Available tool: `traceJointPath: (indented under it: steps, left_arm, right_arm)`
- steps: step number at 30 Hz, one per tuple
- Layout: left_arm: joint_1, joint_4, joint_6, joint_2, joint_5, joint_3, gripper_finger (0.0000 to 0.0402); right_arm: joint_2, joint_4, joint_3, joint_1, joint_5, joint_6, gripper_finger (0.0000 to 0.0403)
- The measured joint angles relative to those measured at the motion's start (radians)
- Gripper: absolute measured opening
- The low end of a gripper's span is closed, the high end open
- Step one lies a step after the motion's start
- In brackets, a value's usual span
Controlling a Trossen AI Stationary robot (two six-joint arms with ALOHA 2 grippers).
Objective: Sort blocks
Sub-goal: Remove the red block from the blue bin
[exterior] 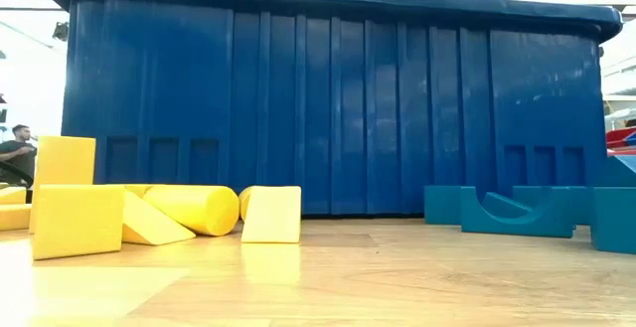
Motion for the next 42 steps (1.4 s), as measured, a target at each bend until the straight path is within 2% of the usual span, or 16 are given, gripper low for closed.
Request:
traceJointPath:
  steps: [7,12,19,23,28,34,38,42]
  left_arm:
    - [0.0,0.0,0.0,0.0,0.0,0.0,0.0163]
    - [0.0,0.0,0.0,0.0,0.0,0.0,0.0163]
    - [0.0,0.004,0.0,0.0,0.0,0.0,0.0163]
    - [0.0,0.007,0.0,0.0,-0.001,0.0,0.0163]
    - [0.0,0.028,0.0,0.0,-0.006,0.0,0.0163]
    - [0.0,0.045,0.0,0.0,-0.006,0.0,0.0163]
    - [0.0,0.046,0.0,0.0,-0.006,0.0,0.0163]
    - [0.0,0.054,0.0,0.0,-0.006,0.0,0.0163]
  right_arm:
    - [0.221,0.035,0.0,-0.024,0.011,-0.086,0.0115]
    - [0.329,0.113,0.0,-0.071,-0.066,-0.092,0.0115]
    - [0.4,0.183,0.0,-0.139,-0.182,-0.09,0.0162]
    - [0.397,0.188,0.0,-0.155,-0.223,-0.094,0.0171]
    - [0.321,0.169,0.0,-0.15,-0.213,-0.079,0.0176]
    - [0.092,0.168,0.0,-0.099,-0.206,-0.037,0.0173]
    - [-0.066,0.166,0.0,-0.085,-0.048,-0.067,0.0167]
    - [-0.198,0.166,0.0,-0.13,0.254,-0.178,0.016]
